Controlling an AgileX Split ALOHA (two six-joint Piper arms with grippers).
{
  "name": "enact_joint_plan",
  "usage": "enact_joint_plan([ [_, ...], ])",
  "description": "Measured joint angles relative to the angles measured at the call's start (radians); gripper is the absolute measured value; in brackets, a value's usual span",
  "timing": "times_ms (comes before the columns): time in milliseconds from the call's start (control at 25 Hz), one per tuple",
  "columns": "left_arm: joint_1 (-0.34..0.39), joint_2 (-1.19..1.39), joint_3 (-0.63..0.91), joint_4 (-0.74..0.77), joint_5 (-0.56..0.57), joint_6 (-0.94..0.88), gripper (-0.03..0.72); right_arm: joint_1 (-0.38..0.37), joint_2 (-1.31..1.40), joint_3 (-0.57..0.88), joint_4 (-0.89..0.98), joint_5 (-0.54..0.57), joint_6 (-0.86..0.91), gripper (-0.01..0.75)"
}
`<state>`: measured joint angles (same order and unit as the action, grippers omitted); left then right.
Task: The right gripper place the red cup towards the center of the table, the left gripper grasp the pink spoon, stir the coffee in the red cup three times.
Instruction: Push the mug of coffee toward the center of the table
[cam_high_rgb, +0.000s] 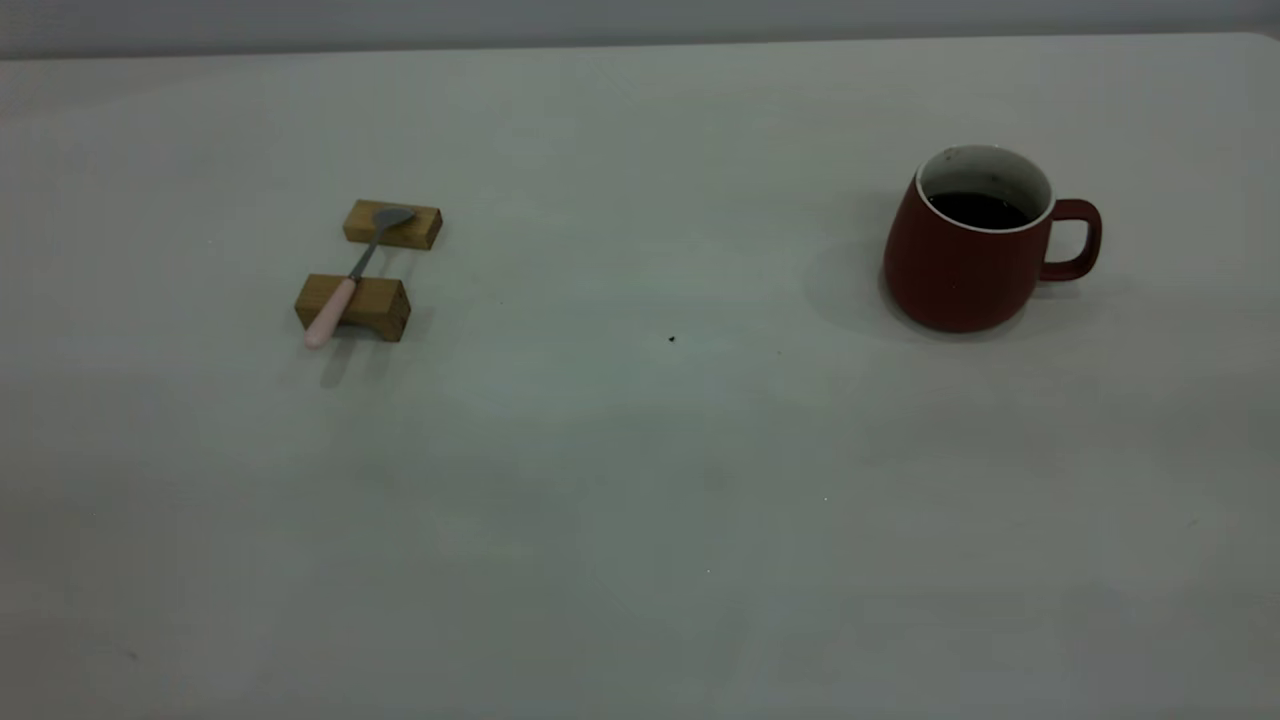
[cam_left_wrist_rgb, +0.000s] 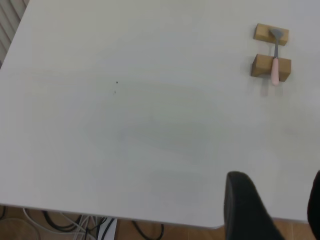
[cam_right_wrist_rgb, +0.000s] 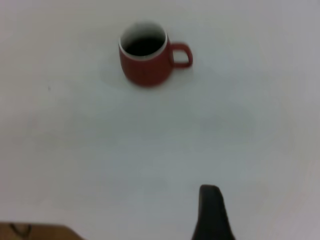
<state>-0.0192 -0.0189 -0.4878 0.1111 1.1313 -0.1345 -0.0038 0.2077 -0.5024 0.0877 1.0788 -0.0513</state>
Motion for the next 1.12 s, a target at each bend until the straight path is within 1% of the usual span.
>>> enact_joint_plan([
  [280,0.0,0.0,0.0,0.0,0.0,0.0,0.389,0.0,0.429,-0.138,-0.065,-0.07,-0.074,0.588],
  [440,0.0,0.0,0.0,0.0,0.0,0.0,0.389,0.0,0.662,-0.209,-0.075,-0.115,-0.15,0.593],
  [600,0.0,0.0,0.0,0.0,0.0,0.0,0.389,0.0,0.867,-0.255,-0.065,-0.226,-0.29,0.598],
  [760,0.0,0.0,0.0,0.0,0.0,0.0,0.389,0.0,1.055,-0.324,-0.012,-0.264,-0.436,0.649],
  [880,0.0,0.0,0.0,0.0,0.0,0.0,0.389,0.0,1.172,-0.383,-0.005,-0.277,-0.52,0.686],
  [1000,0.0,0.0,0.0,0.0,0.0,-0.001,0.389,0.011,1.283,-0.424,-0.007,-0.296,-0.59,0.698],
  [1120,0.0,0.0,0.0,0.0,0.0,-0.001,0.389,0.045,1.399,-0.464,-0.022,-0.338,-0.65,0.698],
])
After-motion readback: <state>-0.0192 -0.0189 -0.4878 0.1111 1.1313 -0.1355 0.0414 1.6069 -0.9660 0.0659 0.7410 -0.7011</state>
